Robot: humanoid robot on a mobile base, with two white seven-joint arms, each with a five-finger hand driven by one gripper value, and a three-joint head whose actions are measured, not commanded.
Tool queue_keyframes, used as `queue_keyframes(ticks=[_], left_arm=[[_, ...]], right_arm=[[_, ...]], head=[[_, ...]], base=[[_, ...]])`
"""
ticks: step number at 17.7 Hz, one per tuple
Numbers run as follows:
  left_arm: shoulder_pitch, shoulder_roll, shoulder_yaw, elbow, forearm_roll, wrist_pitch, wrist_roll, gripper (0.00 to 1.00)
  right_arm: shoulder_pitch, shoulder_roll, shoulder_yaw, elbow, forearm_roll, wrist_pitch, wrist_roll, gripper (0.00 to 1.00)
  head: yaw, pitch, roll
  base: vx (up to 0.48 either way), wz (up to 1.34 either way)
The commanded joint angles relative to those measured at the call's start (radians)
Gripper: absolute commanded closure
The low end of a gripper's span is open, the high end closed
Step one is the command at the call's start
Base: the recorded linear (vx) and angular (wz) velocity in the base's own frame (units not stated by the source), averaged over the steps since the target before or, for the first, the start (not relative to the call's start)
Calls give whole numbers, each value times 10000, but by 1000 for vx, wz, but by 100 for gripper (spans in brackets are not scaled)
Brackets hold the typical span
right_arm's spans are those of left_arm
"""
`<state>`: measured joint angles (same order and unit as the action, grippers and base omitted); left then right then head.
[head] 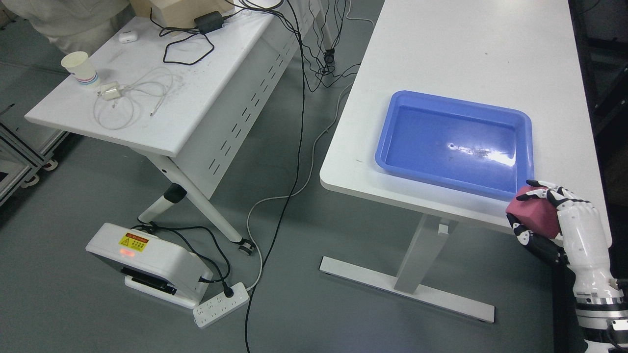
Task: Pick pink block from left shelf to tray
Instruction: 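Lower the held pink cube into the blue tray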
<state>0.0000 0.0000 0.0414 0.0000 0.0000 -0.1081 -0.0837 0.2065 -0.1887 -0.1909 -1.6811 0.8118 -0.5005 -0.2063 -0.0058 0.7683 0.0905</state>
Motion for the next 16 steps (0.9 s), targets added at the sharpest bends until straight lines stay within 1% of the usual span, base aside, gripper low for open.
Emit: queue_keyframes(ticks=[1,5,8,12,13,16], left_arm=[[-245,175,0,-175,-15,-8,-7,0],[-230,175,0,-175,-15,-8,-7,0],[-230,175,0,-175,-15,-8,-7,0],[-230,175,0,-175,-15,-8,-7,0],[-230,175,0,-175,-15,-8,-7,0],[-230,175,0,-175,-15,-8,-7,0]], right_arm=[[-70,0,-131,-1,-4,19,84,94],[-270,199,160,-1,-19,34,697,93],[-255,368,344,-1,-19,50,1141,89],[-316,583,360,-1,-4,50,1510,88],[-347,705,360,-1,-4,95,1708,84],[-546,951,345,45,-34,249,2459,68]], head=[[0,0,0],[0,0,0],[0,0,0],[0,0,0],[0,0,0],[0,0,0]], base=[[251,91],[243,101],[207,93],[172,64],[133,51],[112,32]])
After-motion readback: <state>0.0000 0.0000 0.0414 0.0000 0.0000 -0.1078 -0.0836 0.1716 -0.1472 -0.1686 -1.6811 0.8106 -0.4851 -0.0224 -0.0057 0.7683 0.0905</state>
